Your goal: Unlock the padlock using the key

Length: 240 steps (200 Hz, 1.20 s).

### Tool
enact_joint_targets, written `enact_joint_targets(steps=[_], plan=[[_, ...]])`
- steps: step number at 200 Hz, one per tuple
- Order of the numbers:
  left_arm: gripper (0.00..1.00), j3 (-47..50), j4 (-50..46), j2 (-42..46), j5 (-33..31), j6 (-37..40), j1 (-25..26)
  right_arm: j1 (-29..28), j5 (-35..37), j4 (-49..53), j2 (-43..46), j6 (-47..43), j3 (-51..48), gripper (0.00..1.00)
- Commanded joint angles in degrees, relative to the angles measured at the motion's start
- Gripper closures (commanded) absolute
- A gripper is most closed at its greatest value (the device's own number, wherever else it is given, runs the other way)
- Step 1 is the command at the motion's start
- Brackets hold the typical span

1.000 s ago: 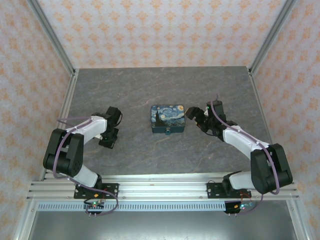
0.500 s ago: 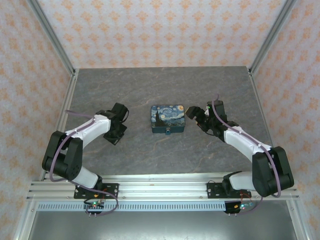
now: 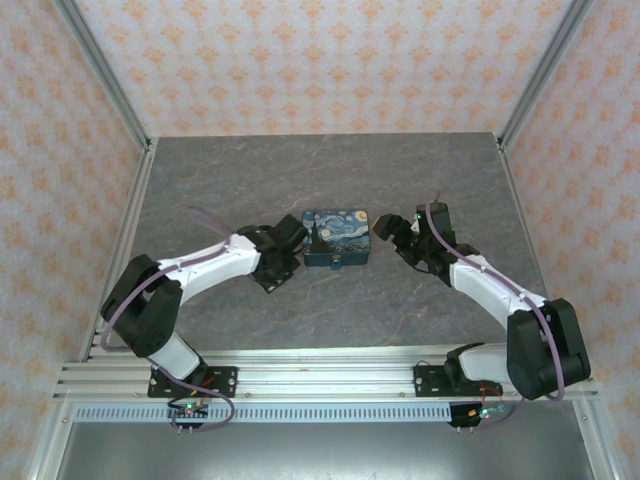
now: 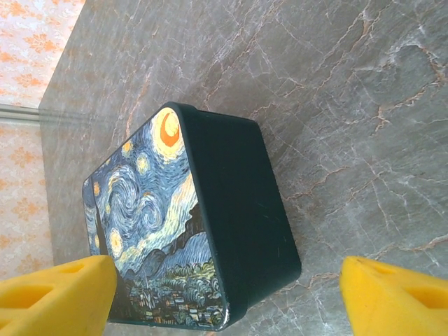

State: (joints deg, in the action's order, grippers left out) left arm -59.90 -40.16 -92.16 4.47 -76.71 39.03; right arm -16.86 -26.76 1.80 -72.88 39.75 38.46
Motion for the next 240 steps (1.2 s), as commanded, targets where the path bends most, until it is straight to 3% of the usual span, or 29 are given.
enact_joint_targets(steps=[1, 60, 80, 103, 126, 181, 240], plan=[[1.0, -4.9, 1.13, -2.99, -0.16, -2.67, 5.16, -0.34, 2.11, 1.91, 1.76, -1.33, -0.75, 0.17], [0.99, -19.39, 1.77, -16.74, 2.3, -2.05, 14.22, -0.27, 4.21, 4.6, 2.45, -1.92, -0.24, 0.17], [0.75, -20.43, 2.21, -19.7, 2.94, -0.96, 14.85, -0.19, 4.64, 6.24, 3.06, -2.31, -0.22, 0.17], [0.26, -19.48, 2.79, -18.61, 1.35, 0.89, 14.85, -0.18, 4.21, 7.67, 3.69, -2.74, -0.41, 0.17], [0.1, -20.55, 1.43, -15.65, -2.09, 4.33, 14.85, -0.24, 2.63, 9.34, 3.54, -3.43, -0.82, 0.2], [0.05, -19.25, 2.79, -10.6, -3.68, 10.55, 11.85, -4.78, -1.19, 12.94, 3.97, -4.95, -2.88, 0.33], [0.0, -13.06, 5.17, -1.88, -5.42, 13.56, 6.75, -15.13, 3.62, 17.95, 6.94, -0.76, -7.46, 0.48]])
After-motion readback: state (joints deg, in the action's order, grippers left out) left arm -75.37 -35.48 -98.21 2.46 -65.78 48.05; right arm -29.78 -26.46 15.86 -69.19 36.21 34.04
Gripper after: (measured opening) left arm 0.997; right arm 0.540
